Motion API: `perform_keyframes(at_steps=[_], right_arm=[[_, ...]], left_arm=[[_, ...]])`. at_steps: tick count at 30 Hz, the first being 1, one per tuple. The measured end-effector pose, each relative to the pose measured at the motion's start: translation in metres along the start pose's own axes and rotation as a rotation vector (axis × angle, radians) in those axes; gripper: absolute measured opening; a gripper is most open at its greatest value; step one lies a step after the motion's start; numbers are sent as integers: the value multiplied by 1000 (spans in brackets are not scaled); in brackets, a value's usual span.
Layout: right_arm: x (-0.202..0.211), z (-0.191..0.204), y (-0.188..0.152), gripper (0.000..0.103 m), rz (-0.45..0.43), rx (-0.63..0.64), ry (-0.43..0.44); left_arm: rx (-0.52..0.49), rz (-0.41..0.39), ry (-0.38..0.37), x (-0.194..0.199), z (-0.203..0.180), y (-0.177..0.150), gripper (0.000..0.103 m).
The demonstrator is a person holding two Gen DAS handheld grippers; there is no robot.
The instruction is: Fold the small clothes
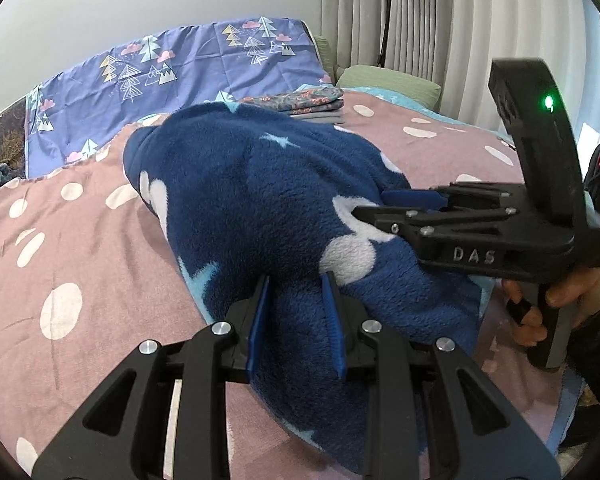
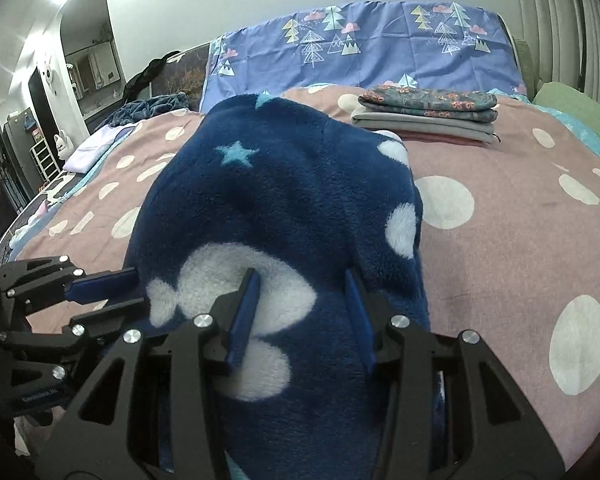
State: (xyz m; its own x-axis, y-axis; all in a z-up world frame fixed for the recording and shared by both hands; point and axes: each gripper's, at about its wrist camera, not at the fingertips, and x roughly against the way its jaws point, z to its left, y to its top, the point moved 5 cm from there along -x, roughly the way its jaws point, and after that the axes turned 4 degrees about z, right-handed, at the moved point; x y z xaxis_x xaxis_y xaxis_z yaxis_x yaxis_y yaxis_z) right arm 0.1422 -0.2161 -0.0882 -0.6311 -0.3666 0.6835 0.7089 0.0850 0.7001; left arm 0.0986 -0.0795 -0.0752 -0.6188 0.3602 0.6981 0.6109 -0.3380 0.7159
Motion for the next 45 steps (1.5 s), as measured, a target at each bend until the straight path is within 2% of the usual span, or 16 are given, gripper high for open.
perform_keyframes(at_steps=[5,7,10,12,14,15,17,21,26,27,30,31,33,38,41,45], right_arm=[[1,-2,-3,45,-5,-19,6],[1,-2,-1,45,-8,-17,-5],[0,-1,-2,45,-17,-15,-12],[0,-1,-2,45,-21,-17,-7],[-2,2,-3,45,-20,-12,1],[-3,4,-3,45,-21,-4,-15],[-2,6,-3,45,-16,0,-25],[-1,6,-4,45,-25,7,-5],[-1,2,-4,45,-31,-4,3],[0,2,-4,45,-32,-3,3],[-2,3,-2,45,-36,-1,8],[-2,3,-1,45,-36,-4,3],[-2,2,-1,45,-35,-8,7],[0,2,-3,45,-39,-3,11],[1,1,-5,45,-44,-8,18],[1,0,-4,45,-47,-10,23]], left_arm=[[37,-177,61,31,34,52,29],[81,-201,15,23,56,80,29],[73,-115,43,-30,75,95,29],[22,5,123,-93,91,76,37],[91,11,78,-124,109,55,37],[153,2,46,-122,115,56,37],[92,5,108,-118,109,58,36],[83,25,97,-104,110,70,36],[149,-90,92,-76,134,108,38],[173,-88,109,-82,145,111,38],[116,83,263,-151,172,86,49],[165,72,219,-159,179,79,52],[281,78,148,-160,191,81,52],[189,109,243,-140,183,95,51],[177,54,257,-108,168,106,51],[97,-53,85,-62,109,116,51]])
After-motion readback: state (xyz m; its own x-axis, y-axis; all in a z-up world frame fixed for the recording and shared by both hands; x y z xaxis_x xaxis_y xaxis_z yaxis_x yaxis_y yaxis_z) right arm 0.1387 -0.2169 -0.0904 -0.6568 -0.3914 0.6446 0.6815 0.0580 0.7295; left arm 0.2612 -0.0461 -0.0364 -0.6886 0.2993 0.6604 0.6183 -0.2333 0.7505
